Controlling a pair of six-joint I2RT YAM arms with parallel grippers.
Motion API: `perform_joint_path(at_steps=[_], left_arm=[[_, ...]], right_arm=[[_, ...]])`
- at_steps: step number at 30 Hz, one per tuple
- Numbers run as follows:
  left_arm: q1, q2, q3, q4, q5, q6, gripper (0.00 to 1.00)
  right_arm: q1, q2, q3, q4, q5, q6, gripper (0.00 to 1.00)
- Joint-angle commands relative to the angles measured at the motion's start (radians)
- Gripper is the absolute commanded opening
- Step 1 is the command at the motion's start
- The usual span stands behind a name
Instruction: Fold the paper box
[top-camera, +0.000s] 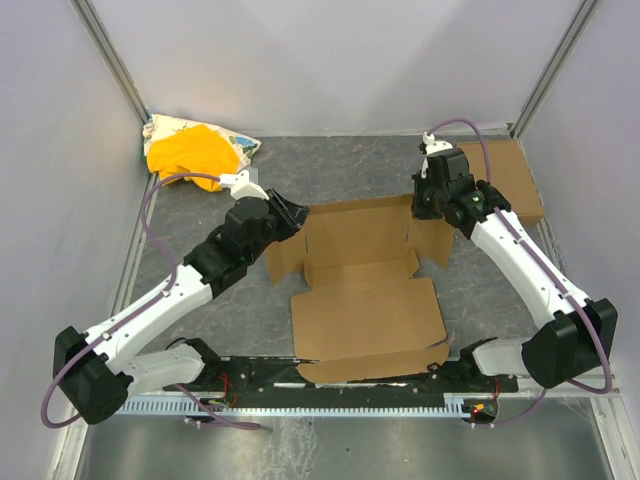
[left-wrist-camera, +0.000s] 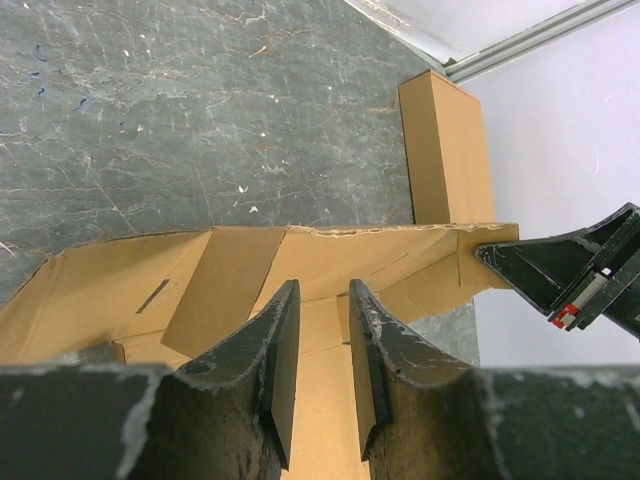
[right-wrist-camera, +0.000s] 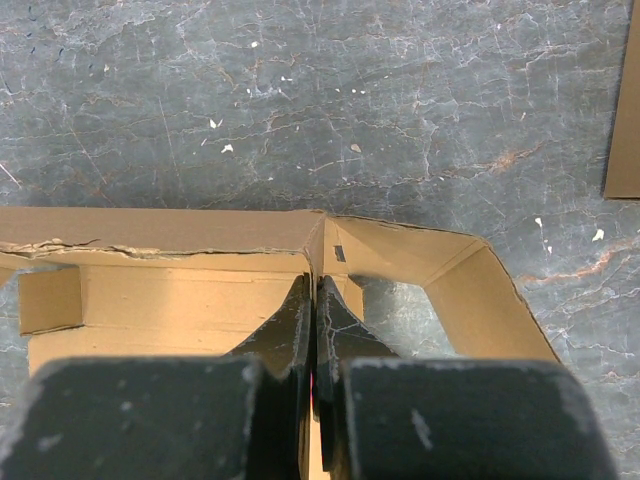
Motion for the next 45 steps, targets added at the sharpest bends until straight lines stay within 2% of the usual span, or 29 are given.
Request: perform_joint_path(at_steps=[1, 7, 9, 19, 31, 45], left_arm=[[-0.004, -0.049, 0.025, -0.002, -0.063, 0.001, 0.33], [-0.004, -0.11, 0.086, -0.163, -0.253, 0.135, 0.36], [-0.004, -0.112, 0.081, -0.187, -0.272, 0.146, 0.35], [-0.004, -0.026, 0.028, -0.206, -0.202, 0.135, 0.29], [-0.005, 0.05, 0.019, -0.108, -0.053, 0.12, 0.24], [-0.02, 0.144, 0.079, -0.036, -0.021, 0.113, 0.24]], right_arm=[[0.004, -0.01, -0.003, -0.009, -0.008, 0.005, 0.02], [0.005, -0.015, -0.002, -0.011, -0.006, 0.001, 0.02], [0.004, -0.016, -0.003, -0.011, -0.004, 0.0, 0.02], [0.004, -0.013, -0.003, -0.012, -0.009, -0.003, 0.02], [0.005, -0.011, -0.011, -0.004, -0.017, 0.0, 0.02], [0.004, -0.017, -0.026, -0.001, -0.026, -0.001, 0.02]])
